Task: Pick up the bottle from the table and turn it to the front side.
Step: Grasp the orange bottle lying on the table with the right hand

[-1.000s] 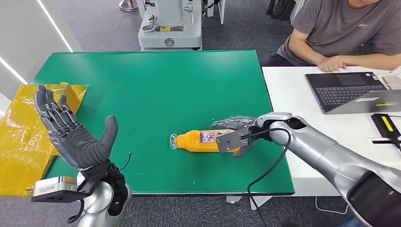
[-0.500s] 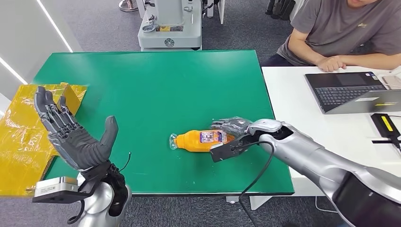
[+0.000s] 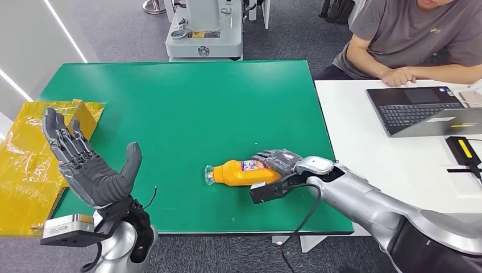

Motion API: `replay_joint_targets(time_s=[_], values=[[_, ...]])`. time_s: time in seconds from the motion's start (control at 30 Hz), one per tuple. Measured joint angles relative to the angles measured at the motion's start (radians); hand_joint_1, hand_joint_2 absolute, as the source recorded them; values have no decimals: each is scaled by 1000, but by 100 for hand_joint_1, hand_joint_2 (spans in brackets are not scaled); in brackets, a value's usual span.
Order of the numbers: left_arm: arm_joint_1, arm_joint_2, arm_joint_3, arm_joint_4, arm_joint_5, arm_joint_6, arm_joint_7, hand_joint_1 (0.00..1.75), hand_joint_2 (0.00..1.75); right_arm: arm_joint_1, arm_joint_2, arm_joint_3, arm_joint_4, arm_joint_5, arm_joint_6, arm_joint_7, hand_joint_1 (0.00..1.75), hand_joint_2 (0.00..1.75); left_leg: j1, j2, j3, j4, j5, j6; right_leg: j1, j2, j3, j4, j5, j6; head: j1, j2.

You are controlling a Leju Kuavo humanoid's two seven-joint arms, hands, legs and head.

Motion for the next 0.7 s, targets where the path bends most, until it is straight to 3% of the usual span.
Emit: replay_joint_targets(time_s=[0.2, 0.33, 0.7], values=[[8, 1, 0, 0, 0, 0, 0, 0, 175, 14, -6, -9, 1, 6, -13, 0, 3, 175, 0, 0, 1, 0, 0, 0, 0, 0, 0, 0, 0, 0, 0, 0], [8, 2, 0, 0, 0, 0, 0, 0, 175, 23, -7, -21, 1, 14, -21, 7, 170, 175, 0, 0, 2, 0, 0, 0, 0, 0, 2, 0, 0, 0, 0, 0], [8, 8, 0, 0, 11, 11, 0, 0, 175, 59, -7, -79, -6, 60, -53, 18, 175, 175, 0, 0, 3, 0, 0, 0, 0, 0, 4, 0, 0, 0, 0, 0]])
